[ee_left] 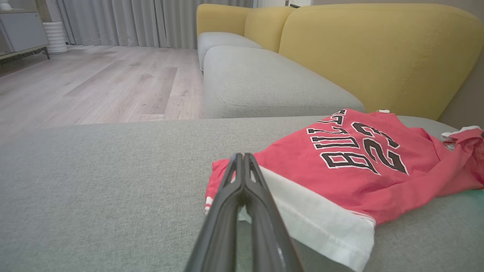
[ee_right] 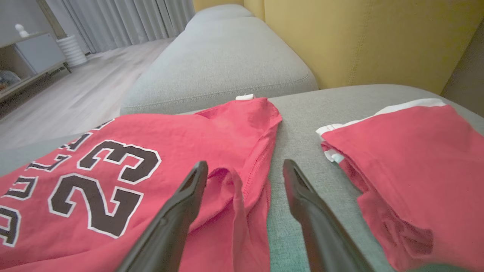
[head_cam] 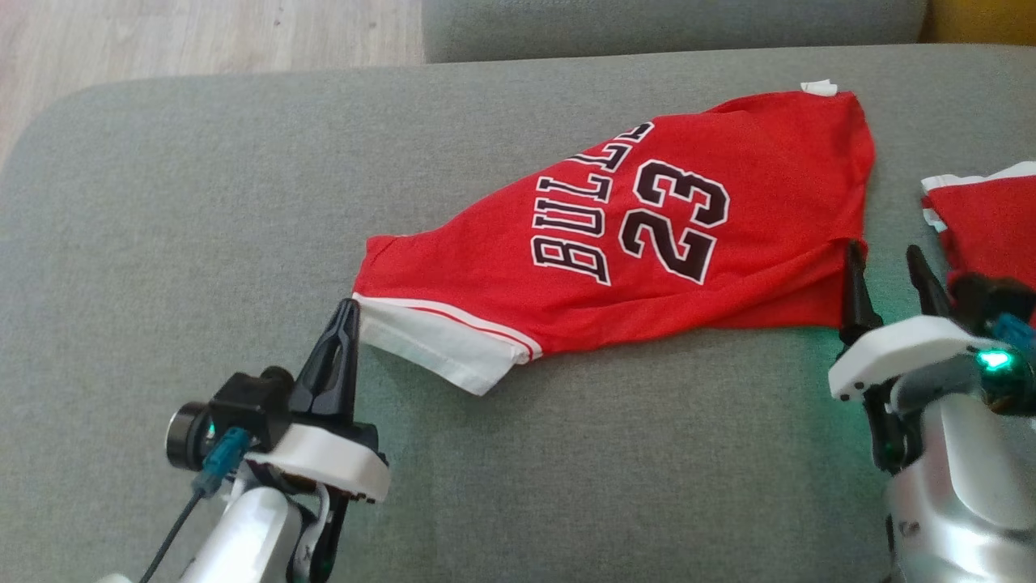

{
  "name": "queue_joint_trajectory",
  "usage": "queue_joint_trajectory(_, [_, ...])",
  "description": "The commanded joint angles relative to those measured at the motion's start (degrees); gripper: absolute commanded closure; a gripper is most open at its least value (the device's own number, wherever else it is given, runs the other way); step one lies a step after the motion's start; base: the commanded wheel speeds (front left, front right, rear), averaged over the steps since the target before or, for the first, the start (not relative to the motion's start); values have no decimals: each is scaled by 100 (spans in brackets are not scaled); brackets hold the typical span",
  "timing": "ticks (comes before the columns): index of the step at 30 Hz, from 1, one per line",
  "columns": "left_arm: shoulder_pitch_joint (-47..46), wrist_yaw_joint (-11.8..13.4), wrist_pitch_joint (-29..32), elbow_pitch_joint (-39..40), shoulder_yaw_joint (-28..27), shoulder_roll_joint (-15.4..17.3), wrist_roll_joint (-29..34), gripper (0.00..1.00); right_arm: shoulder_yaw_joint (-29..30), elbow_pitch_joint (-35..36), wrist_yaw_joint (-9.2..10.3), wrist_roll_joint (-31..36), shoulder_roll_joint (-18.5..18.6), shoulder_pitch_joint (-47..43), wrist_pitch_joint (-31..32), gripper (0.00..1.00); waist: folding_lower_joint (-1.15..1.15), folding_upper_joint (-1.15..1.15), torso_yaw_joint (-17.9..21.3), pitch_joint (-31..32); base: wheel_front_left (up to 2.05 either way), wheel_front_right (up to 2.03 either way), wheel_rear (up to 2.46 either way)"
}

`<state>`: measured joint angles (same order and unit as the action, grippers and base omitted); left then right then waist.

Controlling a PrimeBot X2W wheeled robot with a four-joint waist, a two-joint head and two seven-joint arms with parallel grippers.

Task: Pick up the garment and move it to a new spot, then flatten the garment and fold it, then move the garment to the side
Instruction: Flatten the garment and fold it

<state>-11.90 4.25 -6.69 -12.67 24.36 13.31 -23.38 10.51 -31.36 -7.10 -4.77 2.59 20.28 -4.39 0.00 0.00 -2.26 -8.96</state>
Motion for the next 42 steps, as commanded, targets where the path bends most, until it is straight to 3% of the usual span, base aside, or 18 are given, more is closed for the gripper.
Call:
queue_joint_trajectory(1, [-289, 0, -36, 160, -150, 52, 64, 100, -82, -71, -39, 133, 29, 325, 101, 0, 0, 0, -48, -38, 0, 0, 0])
queue_joint_trajectory(12, [-364, -6, -74, 53, -98, 46, 41, 100, 5, -941, -39, 313, 29, 715, 140, 0, 0, 0, -115, -78, 0, 0, 0])
queue_joint_trajectory(13, [-363, -6, -75, 44, -96, 52, 37, 100, -6, -999, -39, 294, 29, 737, 121, 5, 0, 0, -107, -74, 0, 0, 0])
queue_joint_trajectory(14, [-363, -6, -74, 36, -93, 57, 33, 100, -34, -1054, -39, 259, 29, 762, 99, 87, 0, 0, -96, -69, 0, 0, 0])
queue_joint_trajectory(15, [-363, -3, -72, 27, -93, 63, 29, 100, -75, -1097, -39, 234, 29, 786, 73, 100, 0, 0, -79, -63, 0, 0, 0])
queue_joint_trajectory(22, [-376, 25, -55, 1, -108, 112, -7, 100, -202, -1154, -39, 278, 29, 908, -2, 100, 0, 0, 93, 40, 0, 0, 0])
queue_joint_trajectory(28, [-416, 37, -26, 72, -199, 229, -71, 100, -640, -509, -39, 166, 75, 846, 262, 100, 0, 0, 311, 199, 0, 0, 0])
queue_joint_trajectory(36, [-1009, -105, 338, 591, -618, 454, -512, 100, -1797, 1746, -39, -1596, 1127, 610, 1877, 100, 0, 0, 556, 517, 0, 0, 0])
queue_joint_trajectory(42, [-2014, -137, 869, 832, -1086, 635, -957, 100, -2074, 3307, -39, -3354, 1634, 629, 3114, 100, 0, 0, 614, 716, 0, 0, 0])
